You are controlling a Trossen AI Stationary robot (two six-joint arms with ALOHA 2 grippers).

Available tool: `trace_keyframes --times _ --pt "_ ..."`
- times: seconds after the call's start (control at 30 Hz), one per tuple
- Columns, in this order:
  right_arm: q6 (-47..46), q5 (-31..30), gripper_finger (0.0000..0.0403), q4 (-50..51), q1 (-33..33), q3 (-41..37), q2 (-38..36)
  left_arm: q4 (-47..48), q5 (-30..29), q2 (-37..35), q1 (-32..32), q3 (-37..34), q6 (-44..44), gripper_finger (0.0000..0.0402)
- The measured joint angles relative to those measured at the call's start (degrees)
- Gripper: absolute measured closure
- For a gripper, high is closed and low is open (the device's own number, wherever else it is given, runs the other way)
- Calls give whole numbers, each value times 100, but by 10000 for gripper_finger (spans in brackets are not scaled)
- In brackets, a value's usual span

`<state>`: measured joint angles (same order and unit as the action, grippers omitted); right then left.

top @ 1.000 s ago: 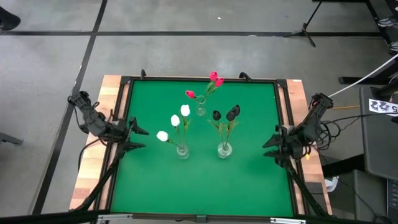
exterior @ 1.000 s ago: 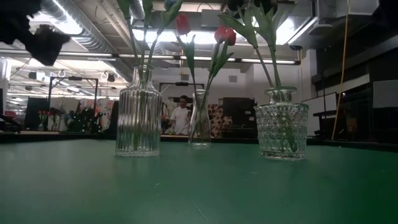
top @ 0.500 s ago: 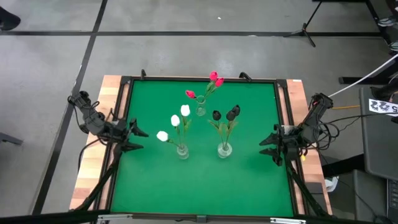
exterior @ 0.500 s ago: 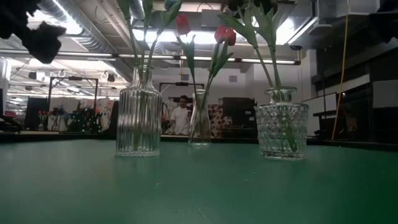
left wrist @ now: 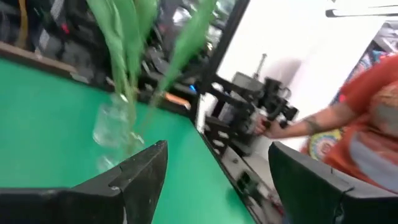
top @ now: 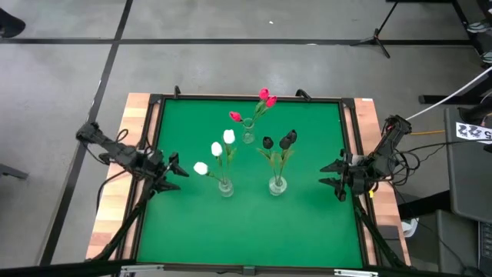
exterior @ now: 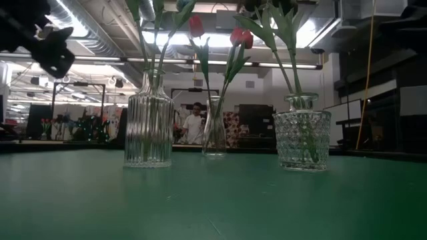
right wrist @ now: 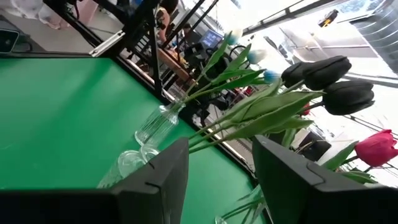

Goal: Sort flowers into vase by color
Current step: Return to Home Position

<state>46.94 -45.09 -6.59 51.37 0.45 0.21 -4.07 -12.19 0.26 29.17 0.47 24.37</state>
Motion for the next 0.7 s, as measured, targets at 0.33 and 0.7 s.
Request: trace_keyframes --times 0.33,0.7 --pt "125 -396 226 -49 -2 0 0 90 1829 -1 -1863 0 -437 128" --pt "152 -466 226 74 -1 0 0 116 2743 -1 -3008 2 -631 128"
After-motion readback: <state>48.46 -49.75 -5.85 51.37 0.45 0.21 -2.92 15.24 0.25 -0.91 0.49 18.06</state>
